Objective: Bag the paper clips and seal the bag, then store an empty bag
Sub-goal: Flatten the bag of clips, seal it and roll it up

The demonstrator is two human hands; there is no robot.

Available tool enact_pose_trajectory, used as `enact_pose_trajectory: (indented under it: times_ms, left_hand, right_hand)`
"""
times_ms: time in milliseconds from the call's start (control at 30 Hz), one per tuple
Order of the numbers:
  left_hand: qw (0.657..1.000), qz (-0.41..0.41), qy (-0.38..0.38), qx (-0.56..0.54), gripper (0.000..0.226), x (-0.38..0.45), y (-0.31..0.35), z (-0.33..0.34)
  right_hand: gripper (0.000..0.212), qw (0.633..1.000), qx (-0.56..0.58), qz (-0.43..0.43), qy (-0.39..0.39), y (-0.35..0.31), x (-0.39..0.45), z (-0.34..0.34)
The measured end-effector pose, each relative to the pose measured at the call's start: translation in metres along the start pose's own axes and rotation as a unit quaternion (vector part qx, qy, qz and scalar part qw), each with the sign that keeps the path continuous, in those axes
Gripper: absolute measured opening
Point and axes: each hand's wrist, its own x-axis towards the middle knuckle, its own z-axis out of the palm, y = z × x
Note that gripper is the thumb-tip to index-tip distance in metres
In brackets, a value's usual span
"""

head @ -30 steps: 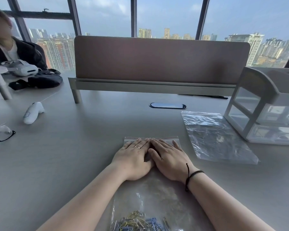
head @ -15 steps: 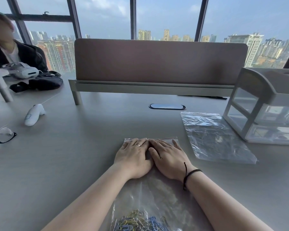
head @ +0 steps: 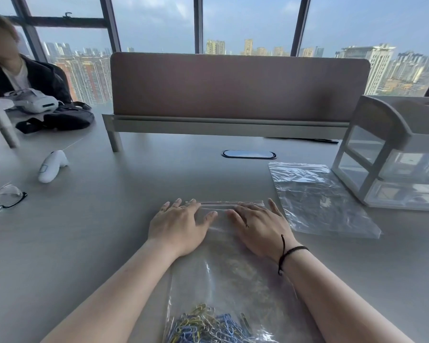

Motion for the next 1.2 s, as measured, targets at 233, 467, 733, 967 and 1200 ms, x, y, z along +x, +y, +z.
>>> enact_pose_trajectory:
  times_ms: [233, 467, 733, 967, 1200]
  left_hand:
    - [1.000, -0.023, 0.002, -0.007, 0.066, -0.003, -0.007, -0.003]
    - [0.999, -0.033, 0.011, -0.001, 0.061, 0.000, -0.015, 0.001]
    - [0.999, -0.045, 0.019, 0.006, 0.061, -0.002, -0.016, 0.001]
    - [0.998, -0.059, -0.013, 0.005, 0.067, -0.003, -0.019, 0.003]
    - [0.999, -0.024, -0.029, -0.015, 0.064, -0.002, -0.022, 0.001]
  right_hand:
    - [0.065, 0.998, -0.037, 0.034, 0.027, 0.016, 0.002, -0.001]
    - [0.059, 0.995, -0.060, 0.067, 0.033, 0.019, -0.001, -0.007]
    - [0.060, 0.992, -0.093, 0.084, 0.030, 0.017, -0.004, -0.011]
    - [0.056, 0.990, -0.114, 0.080, 0.033, 0.015, -0.008, -0.007]
    - [0.060, 0.992, -0.090, 0.080, 0.023, 0.013, -0.006, -0.004]
